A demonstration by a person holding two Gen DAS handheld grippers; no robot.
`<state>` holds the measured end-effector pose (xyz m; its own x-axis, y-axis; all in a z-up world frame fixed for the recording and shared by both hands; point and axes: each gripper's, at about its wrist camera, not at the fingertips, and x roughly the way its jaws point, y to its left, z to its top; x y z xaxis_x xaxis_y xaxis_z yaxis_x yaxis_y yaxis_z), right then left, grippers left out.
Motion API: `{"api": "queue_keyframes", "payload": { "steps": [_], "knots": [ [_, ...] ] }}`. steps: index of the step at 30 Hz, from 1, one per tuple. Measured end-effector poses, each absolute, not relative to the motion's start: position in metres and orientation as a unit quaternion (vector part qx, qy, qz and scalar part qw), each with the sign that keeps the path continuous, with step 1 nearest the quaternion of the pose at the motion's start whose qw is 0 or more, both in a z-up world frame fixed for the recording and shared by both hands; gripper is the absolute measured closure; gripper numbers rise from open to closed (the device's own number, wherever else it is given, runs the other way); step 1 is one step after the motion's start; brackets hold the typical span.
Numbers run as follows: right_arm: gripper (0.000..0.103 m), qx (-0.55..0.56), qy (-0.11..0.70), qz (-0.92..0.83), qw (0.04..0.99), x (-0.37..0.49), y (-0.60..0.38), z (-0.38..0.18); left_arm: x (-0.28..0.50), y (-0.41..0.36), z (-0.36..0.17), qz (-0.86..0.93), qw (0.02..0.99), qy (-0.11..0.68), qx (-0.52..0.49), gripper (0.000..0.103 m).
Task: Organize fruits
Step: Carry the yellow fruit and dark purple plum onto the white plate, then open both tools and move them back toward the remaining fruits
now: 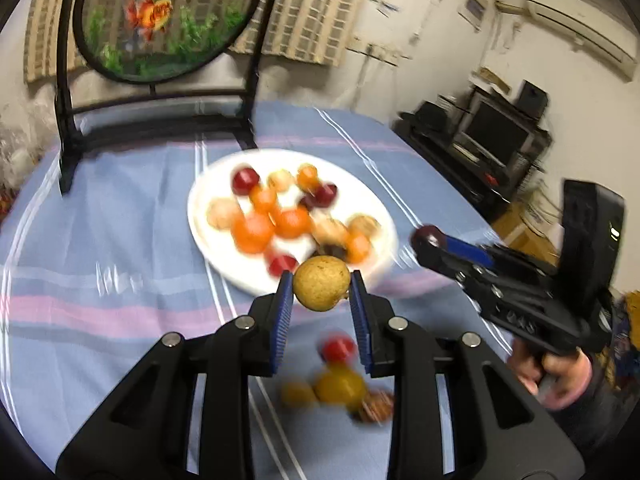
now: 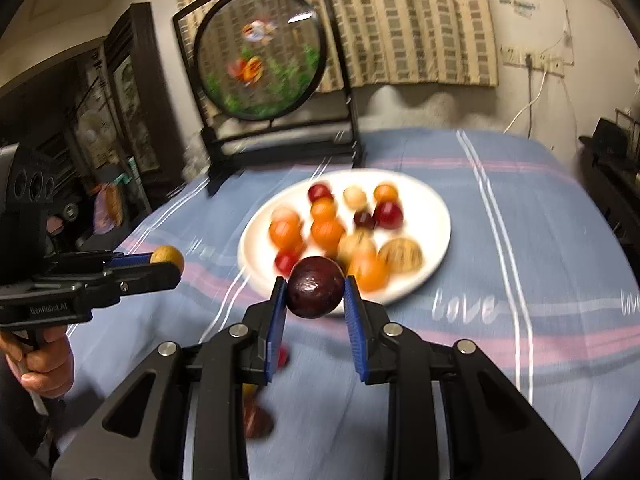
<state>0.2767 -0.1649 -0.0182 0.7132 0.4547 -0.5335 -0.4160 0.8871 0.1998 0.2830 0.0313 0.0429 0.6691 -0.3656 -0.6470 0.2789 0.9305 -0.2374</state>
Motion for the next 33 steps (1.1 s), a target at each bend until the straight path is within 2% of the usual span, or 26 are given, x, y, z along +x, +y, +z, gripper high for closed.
{"api": "queue_keyframes", "payload": {
  "steps": [8, 16, 19, 21, 22, 23, 24, 26, 33],
  "knots": [
    [0.074, 0.031, 0.316, 0.215, 0.924, 0.352, -0.147, -0.039, 0.381, 0.028, 0.018, -0.117, 0.913, 0.387, -0.051, 0.074],
    [0.073, 0.013, 0.328, 0.216, 0.919, 0.377, -0.136, -0.058, 0.411, 0.023, -0.011, -0.101, 0.908, 0.405, -0.037, 0.074],
    [0.073, 0.005, 0.332, 0.214, 0.919, 0.380, -0.131, -0.062, 0.410, 0.021, -0.015, -0.093, 0.912, 0.399, -0.032, 0.057],
    [0.071, 0.004, 0.338, 0.217, 0.916, 0.380, -0.130, -0.062, 0.404, 0.021, -0.011, -0.085, 0.916, 0.391, -0.023, 0.040],
    [0.067, 0.006, 0.337, 0.218, 0.916, 0.378, -0.131, -0.061, 0.401, 0.021, -0.008, -0.082, 0.919, 0.385, -0.020, 0.036],
    [0.055, 0.007, 0.333, 0.215, 0.918, 0.374, -0.133, -0.058, 0.394, 0.022, -0.002, -0.079, 0.923, 0.375, -0.018, 0.030],
    [0.051, 0.008, 0.321, 0.210, 0.923, 0.367, -0.136, -0.053, 0.388, 0.024, 0.003, -0.077, 0.927, 0.368, -0.018, 0.023],
    [0.049, 0.003, 0.309, 0.208, 0.928, 0.356, -0.138, -0.045, 0.374, 0.027, 0.012, -0.068, 0.932, 0.355, -0.020, 0.014],
    [0.043, 0.003, 0.288, 0.237, 0.928, 0.284, -0.150, -0.028, 0.293, 0.044, 0.029, -0.065, 0.936, 0.340, -0.059, 0.003]
  ]
}}
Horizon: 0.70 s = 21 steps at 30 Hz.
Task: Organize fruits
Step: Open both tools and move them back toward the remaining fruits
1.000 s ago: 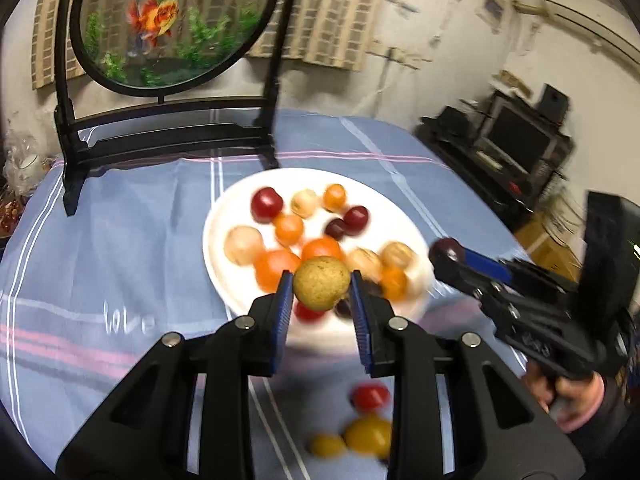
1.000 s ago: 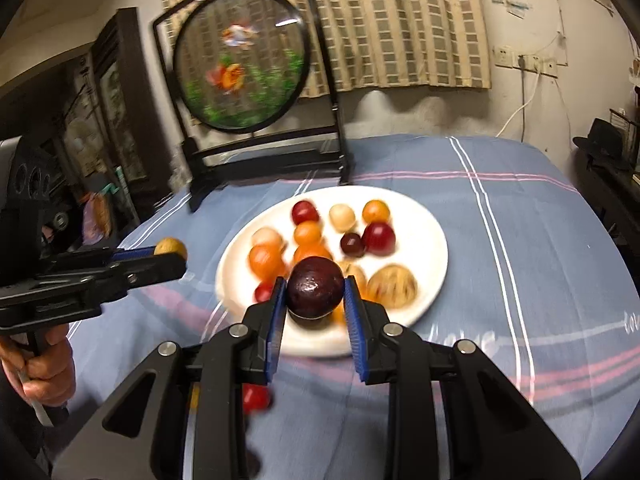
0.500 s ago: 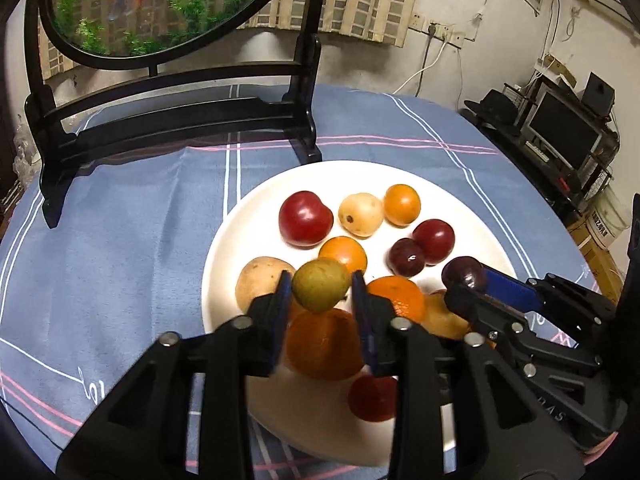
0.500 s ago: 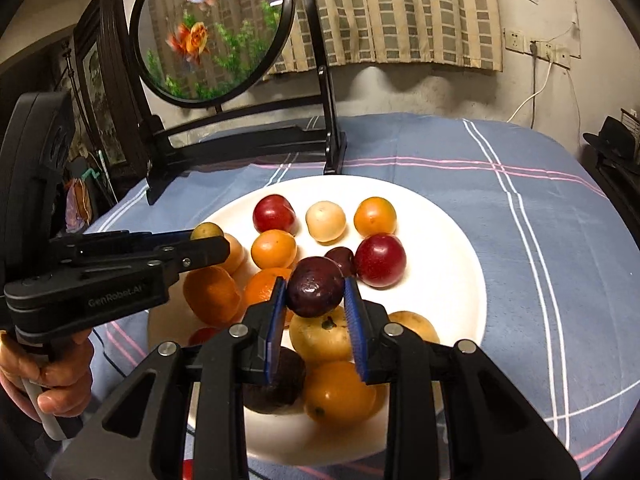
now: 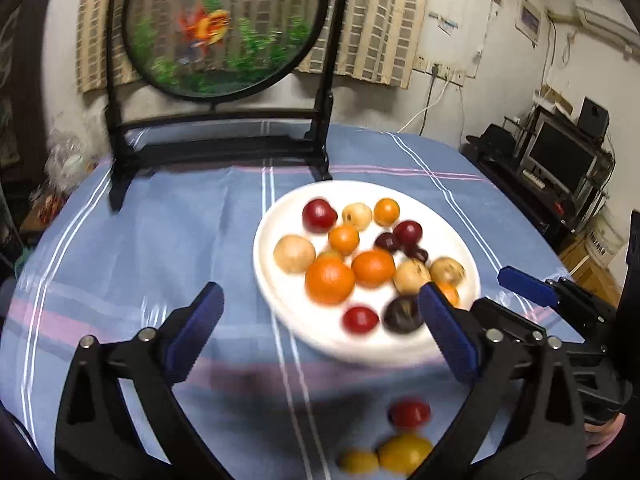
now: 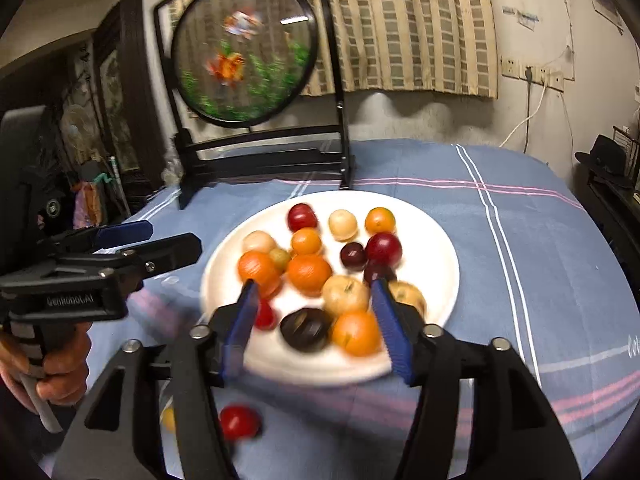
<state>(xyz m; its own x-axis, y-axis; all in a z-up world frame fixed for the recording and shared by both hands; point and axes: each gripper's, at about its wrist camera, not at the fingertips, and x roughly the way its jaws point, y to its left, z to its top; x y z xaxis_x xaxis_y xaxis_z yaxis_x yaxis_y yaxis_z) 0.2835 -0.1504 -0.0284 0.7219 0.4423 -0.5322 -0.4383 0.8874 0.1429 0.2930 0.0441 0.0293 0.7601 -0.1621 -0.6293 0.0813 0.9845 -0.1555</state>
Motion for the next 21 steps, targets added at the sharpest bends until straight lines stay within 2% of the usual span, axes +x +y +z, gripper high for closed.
{"api": "queue_keyframes", "payload": {
  "steps": [9, 15, 21],
  "knots": [
    [0.042, -0.059, 0.344, 0.297, 0.889, 0.213, -0.128, -0.065, 0.205, 0.059, -0.019, -0.005, 0.935, 0.350, -0.061, 0.003],
    [0.042, -0.122, 0.361, 0.306, 0.872, 0.187, -0.104, -0.082, 0.198, 0.070, -0.030, 0.041, 0.930, 0.359, -0.063, 0.003],
    [0.042, -0.123, 0.392, 0.283, 0.866, 0.195, -0.105, -0.097, 0.199, 0.069, -0.031, 0.048, 0.928, 0.367, -0.053, 0.003]
  ]
}}
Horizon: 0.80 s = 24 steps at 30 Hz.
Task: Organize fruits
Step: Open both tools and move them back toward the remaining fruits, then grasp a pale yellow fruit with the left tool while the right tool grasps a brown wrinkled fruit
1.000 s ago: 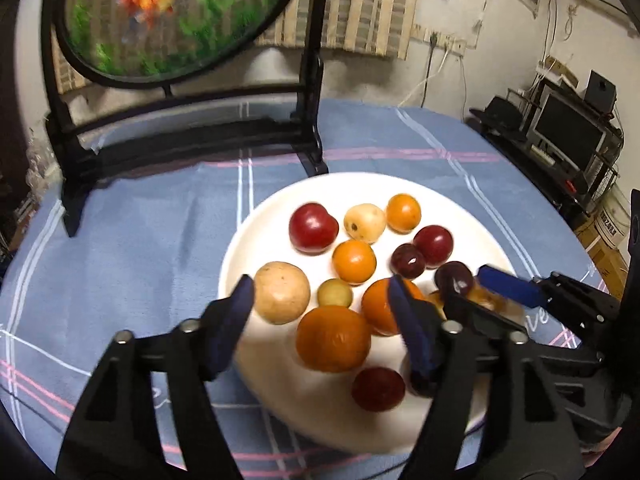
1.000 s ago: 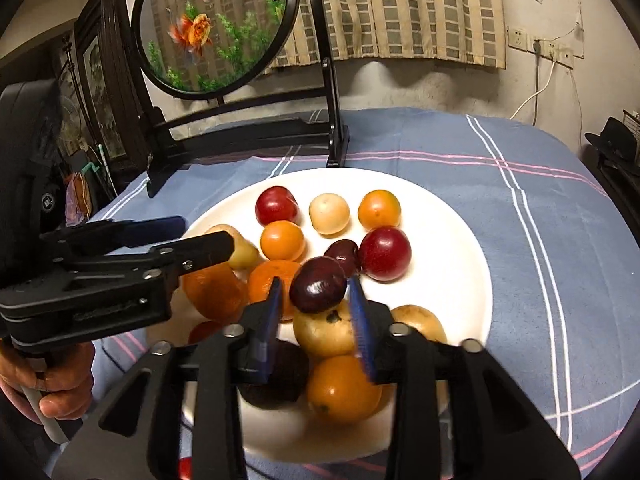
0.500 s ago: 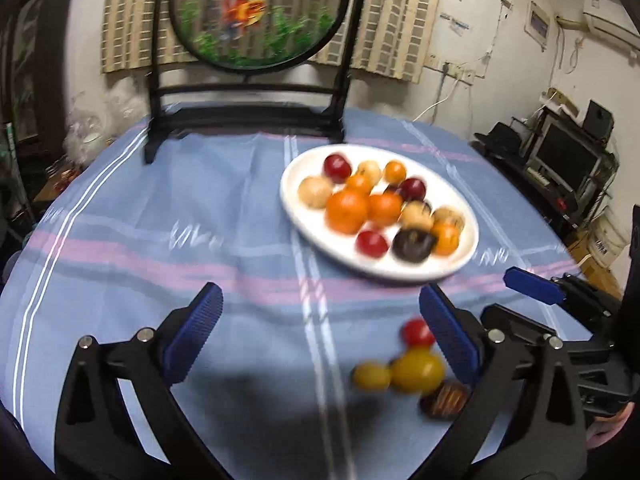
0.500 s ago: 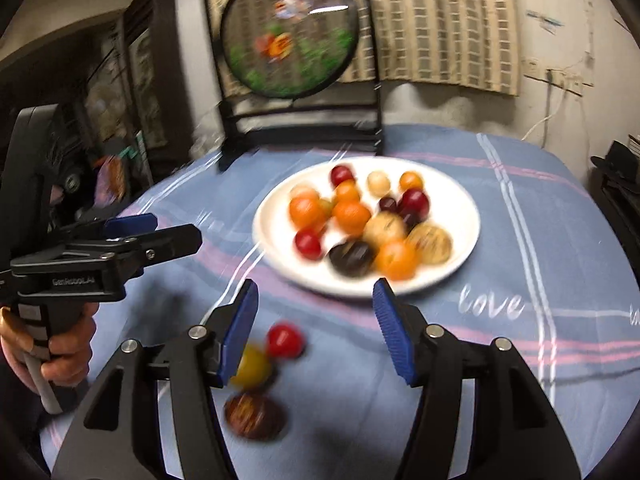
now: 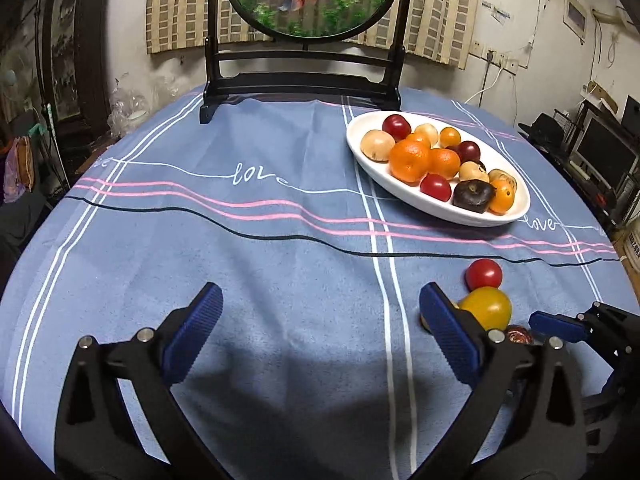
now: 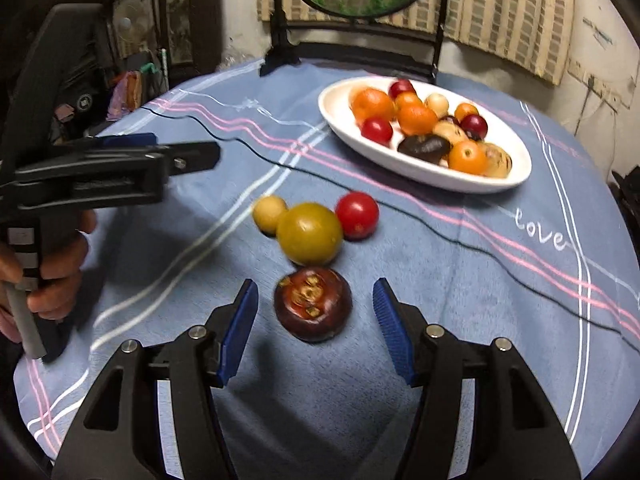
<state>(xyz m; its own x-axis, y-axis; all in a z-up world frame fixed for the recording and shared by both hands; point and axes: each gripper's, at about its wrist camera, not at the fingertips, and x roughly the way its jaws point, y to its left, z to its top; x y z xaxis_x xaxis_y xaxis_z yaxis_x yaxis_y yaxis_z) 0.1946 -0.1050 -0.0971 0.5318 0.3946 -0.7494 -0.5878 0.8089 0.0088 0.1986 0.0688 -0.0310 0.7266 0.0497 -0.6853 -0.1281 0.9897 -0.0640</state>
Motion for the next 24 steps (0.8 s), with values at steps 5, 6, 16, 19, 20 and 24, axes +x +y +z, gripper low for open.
{"api": "queue_keyframes", "payload": {
  "steps": [5, 6, 16, 19, 20, 24],
  "knots": [
    [0.042, -0.117, 0.394, 0.292, 0.863, 0.1951, -0.1057, -0.0994, 0.1989, 0.0707, -0.0303, 0.052, 0.927, 0.367, -0.054, 0.003],
    [0.042, -0.115, 0.393, 0.295, 0.863, 0.1945, -0.1059, -0.0994, 0.1988, 0.0716, -0.0303, 0.051, 0.927, 0.368, -0.057, 0.003],
    [0.042, -0.121, 0.382, 0.287, 0.870, 0.1949, -0.1069, -0.0987, 0.1968, 0.0677, -0.0288, 0.044, 0.928, 0.367, -0.052, 0.003],
    [0.042, -0.128, 0.375, 0.288, 0.872, 0.1924, -0.1055, -0.0967, 0.1973, 0.0681, -0.0291, 0.044, 0.927, 0.369, -0.053, 0.003],
    [0.044, -0.130, 0.374, 0.289, 0.871, 0.1917, -0.1048, -0.0970, 0.1975, 0.0682, -0.0291, 0.044, 0.927, 0.370, -0.054, 0.003],
    [0.045, -0.144, 0.374, 0.294, 0.868, 0.1900, -0.1000, -0.0995, 0.1972, 0.0692, -0.0287, 0.046, 0.927, 0.368, -0.056, 0.003]
  ]
}}
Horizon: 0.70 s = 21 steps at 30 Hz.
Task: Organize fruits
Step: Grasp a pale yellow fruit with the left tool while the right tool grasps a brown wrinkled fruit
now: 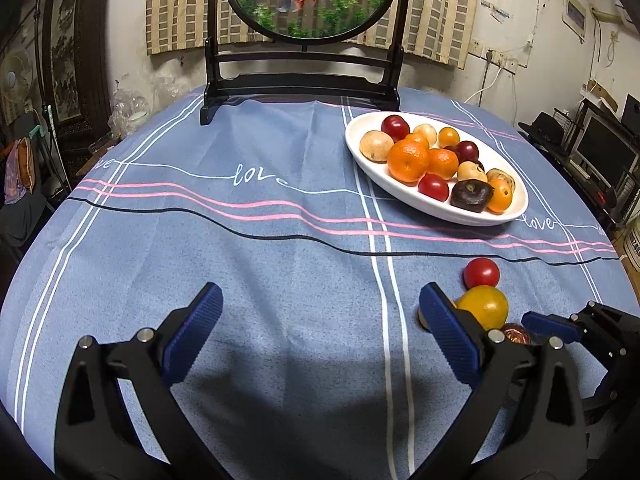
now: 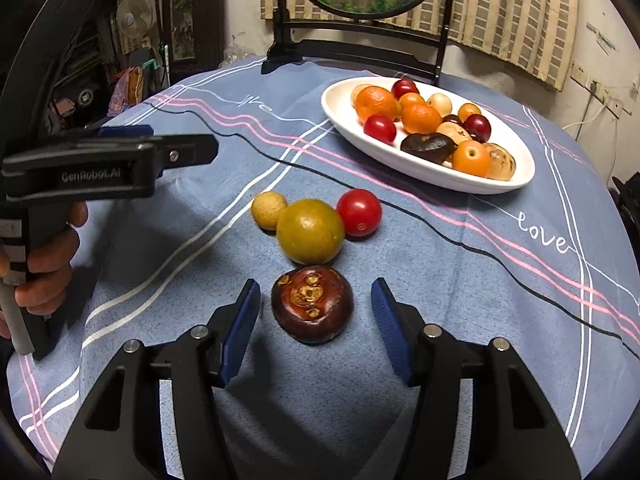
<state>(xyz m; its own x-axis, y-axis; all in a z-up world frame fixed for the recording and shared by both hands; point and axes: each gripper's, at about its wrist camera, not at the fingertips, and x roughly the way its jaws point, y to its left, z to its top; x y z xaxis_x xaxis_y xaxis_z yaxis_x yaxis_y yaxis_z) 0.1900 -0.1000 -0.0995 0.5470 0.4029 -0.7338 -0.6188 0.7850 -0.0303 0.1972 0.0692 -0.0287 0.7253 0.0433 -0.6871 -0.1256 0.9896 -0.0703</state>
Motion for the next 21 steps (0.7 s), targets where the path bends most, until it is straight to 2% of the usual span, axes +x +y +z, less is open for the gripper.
{"api": "queue_keyframes", "payload": {
  "steps": [8, 13, 18, 20, 21],
  "knots": [
    [0.058, -0.151, 0.384, 0.292, 0.863, 0.192, -0.098, -0.104, 0.197, 0.070, -0.029, 0.049, 0.928, 0.366, -0.057, 0.003],
    [0.060, -0.152, 0.384, 0.291, 0.863, 0.192, -0.099, -0.104, 0.197, 0.071, -0.028, 0.048, 0.928, 0.365, -0.056, 0.003],
    [0.060, -0.092, 0.380, 0.292, 0.873, 0.199, -0.121, -0.090, 0.196, 0.063, -0.028, 0.008, 0.930, 0.364, -0.048, 0.003],
    [0.060, -0.073, 0.373, 0.282, 0.881, 0.201, -0.131, -0.083, 0.195, 0.053, -0.029, -0.024, 0.930, 0.366, -0.024, 0.006],
    [0.060, -0.064, 0.371, 0.278, 0.884, 0.203, -0.136, -0.081, 0.194, 0.045, -0.028, -0.041, 0.932, 0.361, 0.006, 0.018]
  ]
}}
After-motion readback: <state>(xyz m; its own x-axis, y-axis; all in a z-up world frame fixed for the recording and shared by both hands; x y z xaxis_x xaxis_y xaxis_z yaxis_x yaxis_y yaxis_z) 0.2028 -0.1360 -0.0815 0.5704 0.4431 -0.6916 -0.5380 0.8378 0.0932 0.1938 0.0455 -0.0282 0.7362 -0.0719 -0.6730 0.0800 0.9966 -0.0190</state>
